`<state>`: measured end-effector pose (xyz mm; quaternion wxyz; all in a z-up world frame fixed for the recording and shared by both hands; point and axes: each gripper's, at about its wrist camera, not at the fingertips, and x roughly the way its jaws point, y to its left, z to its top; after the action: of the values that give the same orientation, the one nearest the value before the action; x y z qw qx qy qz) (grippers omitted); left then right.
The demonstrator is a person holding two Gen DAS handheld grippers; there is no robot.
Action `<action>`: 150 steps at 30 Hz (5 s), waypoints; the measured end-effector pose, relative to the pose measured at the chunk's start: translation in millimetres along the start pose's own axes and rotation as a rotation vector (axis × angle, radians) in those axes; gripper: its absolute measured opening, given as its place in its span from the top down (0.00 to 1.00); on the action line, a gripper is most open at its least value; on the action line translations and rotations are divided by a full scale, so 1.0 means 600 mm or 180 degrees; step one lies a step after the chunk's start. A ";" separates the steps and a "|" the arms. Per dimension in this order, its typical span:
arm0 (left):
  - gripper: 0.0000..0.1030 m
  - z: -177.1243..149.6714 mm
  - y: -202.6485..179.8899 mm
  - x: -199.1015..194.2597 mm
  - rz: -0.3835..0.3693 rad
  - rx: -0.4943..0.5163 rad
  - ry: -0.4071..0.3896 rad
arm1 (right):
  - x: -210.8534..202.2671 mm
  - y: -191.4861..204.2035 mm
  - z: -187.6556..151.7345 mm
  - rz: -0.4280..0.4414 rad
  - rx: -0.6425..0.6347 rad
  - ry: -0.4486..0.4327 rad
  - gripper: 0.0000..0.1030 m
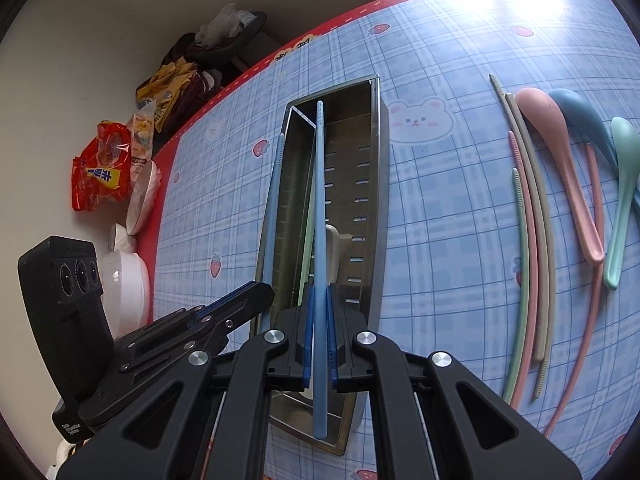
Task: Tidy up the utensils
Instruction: 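Lower both blue chopsticks into the steel caddy and open both tools, then move both tools back toward the remaining chopsticks, then grasp a pink chopstick with the right tool while the left tool grasps a green chopstick, then carry the green and pink chopsticks over the steel caddy with both tools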
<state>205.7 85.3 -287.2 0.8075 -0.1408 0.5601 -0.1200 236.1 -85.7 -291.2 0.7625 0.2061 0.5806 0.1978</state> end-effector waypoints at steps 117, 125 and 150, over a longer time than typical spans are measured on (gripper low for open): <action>0.75 -0.069 -0.301 0.171 0.0713 0.1181 0.0043 | -0.140 -0.287 -0.105 -0.0872 -0.0647 -0.0672 0.94; 0.90 -0.067 -0.240 0.151 0.0325 0.0609 0.0124 | -0.138 -0.287 -0.104 -0.0874 -0.0698 -0.0694 0.94; 0.90 -0.062 -0.248 0.151 0.0407 0.0730 0.0267 | -0.123 -0.259 -0.098 -0.1154 -0.1114 -0.0572 0.94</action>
<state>196.5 -88.8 -324.5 0.8002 -0.0064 0.5838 -0.1373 170.4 -250.9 -330.7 0.8580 -0.0195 0.4949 0.1362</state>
